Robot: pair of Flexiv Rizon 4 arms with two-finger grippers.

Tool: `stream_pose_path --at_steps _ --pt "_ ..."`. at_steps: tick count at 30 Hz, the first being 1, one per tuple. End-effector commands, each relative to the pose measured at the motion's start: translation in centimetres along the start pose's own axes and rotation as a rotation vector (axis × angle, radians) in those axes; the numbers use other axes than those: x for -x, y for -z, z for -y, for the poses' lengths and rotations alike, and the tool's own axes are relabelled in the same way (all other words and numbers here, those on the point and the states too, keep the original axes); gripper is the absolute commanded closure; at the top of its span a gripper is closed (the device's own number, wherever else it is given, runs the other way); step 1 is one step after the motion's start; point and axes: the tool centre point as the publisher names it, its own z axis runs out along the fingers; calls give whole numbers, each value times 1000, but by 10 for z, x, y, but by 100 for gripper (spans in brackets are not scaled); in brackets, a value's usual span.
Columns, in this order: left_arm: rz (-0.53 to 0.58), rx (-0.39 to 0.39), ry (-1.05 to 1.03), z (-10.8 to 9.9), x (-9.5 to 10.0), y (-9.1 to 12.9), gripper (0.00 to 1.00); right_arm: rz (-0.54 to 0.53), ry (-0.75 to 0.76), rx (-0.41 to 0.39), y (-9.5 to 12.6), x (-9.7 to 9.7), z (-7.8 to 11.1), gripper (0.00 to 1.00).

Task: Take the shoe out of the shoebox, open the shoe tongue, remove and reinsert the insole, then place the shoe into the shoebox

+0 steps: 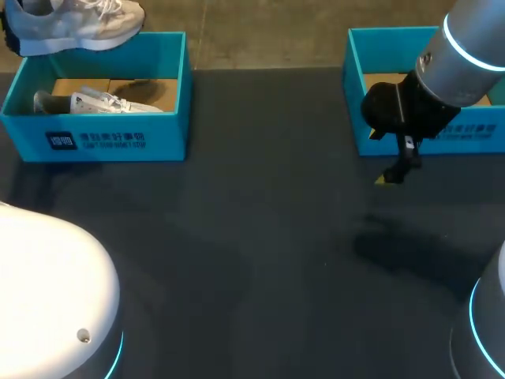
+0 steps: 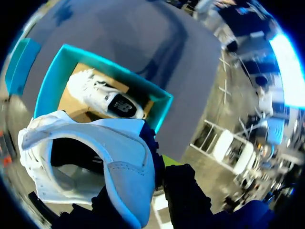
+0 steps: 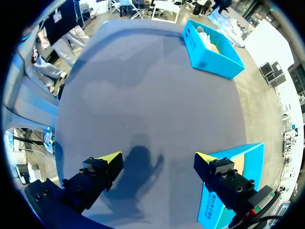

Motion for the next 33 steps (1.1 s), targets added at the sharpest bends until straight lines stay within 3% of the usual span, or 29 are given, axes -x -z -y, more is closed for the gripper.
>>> stream_pose_path --at_steps 1,15,33 --pt "18 -11 -175 -3 -3 2 100 1 -1 -2 -1 0 -1 0" --pt "12 -8 -198 -4 -3 1 100 1 -1 -2 -1 0 -1 0" --pt "97 6 -373 -20 21 -20 100 1 -1 -2 -1 0 -1 0"
